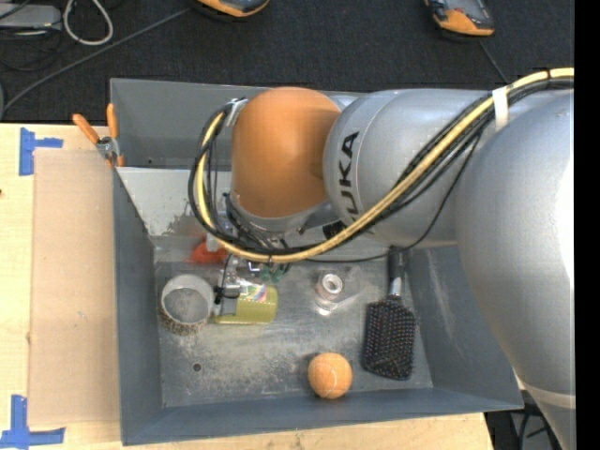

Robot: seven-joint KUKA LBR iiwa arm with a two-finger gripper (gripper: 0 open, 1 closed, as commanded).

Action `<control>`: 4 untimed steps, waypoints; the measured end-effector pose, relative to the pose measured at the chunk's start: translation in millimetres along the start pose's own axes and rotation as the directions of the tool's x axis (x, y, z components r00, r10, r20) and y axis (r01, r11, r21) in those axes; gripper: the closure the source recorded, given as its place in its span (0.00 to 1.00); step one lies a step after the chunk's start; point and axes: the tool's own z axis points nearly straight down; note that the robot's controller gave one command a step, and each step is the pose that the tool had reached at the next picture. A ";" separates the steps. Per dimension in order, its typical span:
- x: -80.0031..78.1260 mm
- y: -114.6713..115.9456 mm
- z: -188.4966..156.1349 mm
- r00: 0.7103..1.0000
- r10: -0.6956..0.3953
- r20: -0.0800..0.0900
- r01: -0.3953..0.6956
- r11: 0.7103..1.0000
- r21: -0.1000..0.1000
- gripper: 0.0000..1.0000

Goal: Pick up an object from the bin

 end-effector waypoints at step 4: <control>-30.5 -98.4 98.8 0.984 0.178 -0.004 -0.178 0.984 0.000 1.00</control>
Offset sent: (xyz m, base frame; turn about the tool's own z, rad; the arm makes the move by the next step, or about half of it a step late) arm 0.0239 -0.0714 -0.0760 -0.0671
